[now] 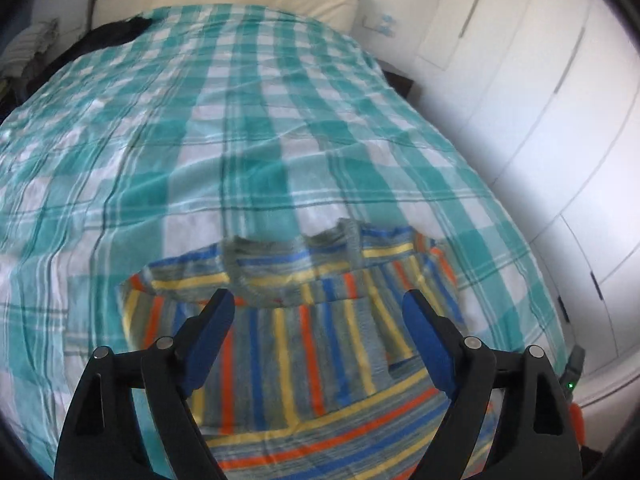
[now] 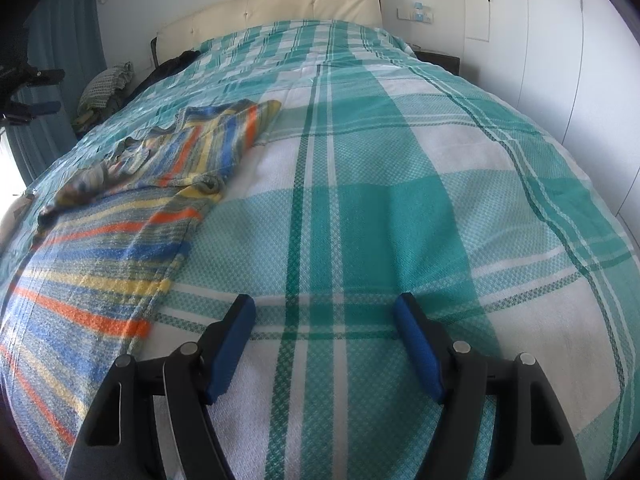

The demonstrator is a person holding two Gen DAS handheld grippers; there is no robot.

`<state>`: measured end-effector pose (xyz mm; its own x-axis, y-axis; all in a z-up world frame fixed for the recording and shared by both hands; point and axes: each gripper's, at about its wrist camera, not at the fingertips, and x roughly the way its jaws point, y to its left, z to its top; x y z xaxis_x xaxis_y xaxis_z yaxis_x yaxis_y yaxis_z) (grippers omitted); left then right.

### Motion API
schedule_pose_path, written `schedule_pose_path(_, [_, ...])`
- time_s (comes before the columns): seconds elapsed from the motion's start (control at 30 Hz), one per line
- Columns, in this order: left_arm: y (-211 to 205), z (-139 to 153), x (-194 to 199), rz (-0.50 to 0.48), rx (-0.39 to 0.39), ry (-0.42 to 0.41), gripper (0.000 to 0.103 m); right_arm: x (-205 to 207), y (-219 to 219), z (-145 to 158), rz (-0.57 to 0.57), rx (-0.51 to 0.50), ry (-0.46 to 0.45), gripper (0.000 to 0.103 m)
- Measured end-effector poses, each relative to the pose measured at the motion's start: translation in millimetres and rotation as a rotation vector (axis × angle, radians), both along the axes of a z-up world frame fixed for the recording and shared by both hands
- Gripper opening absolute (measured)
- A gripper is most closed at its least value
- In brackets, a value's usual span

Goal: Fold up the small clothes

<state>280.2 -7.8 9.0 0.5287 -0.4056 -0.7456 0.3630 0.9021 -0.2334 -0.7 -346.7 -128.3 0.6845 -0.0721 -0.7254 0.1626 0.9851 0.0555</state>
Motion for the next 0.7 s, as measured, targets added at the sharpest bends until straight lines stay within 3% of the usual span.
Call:
schedule_pose_path(0.1, [41,-23,-2,0.136,0.075,0.012,0.087,0,-2,-1,0.002,0.01,-0.004,0.072])
schedule_pose_path(0.17, [62,-55,-5,0.187,0.122,0.046,0.087,0,-2,-1,0.002,0.011,-0.005,0.072])
schedule_pose_path(0.2, [67,-75,-6,0.195,0.167,0.075,0.087,0,-2,-2,0.002,0.011,-0.005,0.072])
schedule_pose_path(0.27, [83,-130,-10,0.239,0.347,0.194,0.087,0,-2,-2,0.001,0.011,-0.004,0.072])
schedule_pose_path(0.3, [95,-144,-16,0.241,0.334,0.211,0.091,0,-2,-2,0.001,0.01,-0.004,0.072])
schedule_pose_path(0.33, [106,-141,-25,0.248,0.247,0.153,0.091,0,-2,-2,0.001,0.009,-0.003,0.072])
schedule_pose_path(0.4, [121,-134,-34,0.292,0.189,0.15,0.093,0,-1,-2,0.0,0.006,-0.002,0.072])
schedule_pose_path(0.47, [128,-125,-40,0.291,0.154,0.155,0.091,0,-1,-2,0.0,0.006,-0.002,0.072])
schedule_pose_path(0.57, [128,-100,-58,0.275,0.11,0.093,0.09,0,-2,-2,0.001,0.009,-0.003,0.072])
schedule_pose_path(0.63, [120,-89,-71,0.236,0.075,0.071,0.094,0,-1,-2,0.001,0.01,-0.004,0.073])
schedule_pose_path(0.7, [111,-94,-89,0.215,0.089,0.061,0.1,0,-1,-2,0.001,0.009,-0.003,0.073])
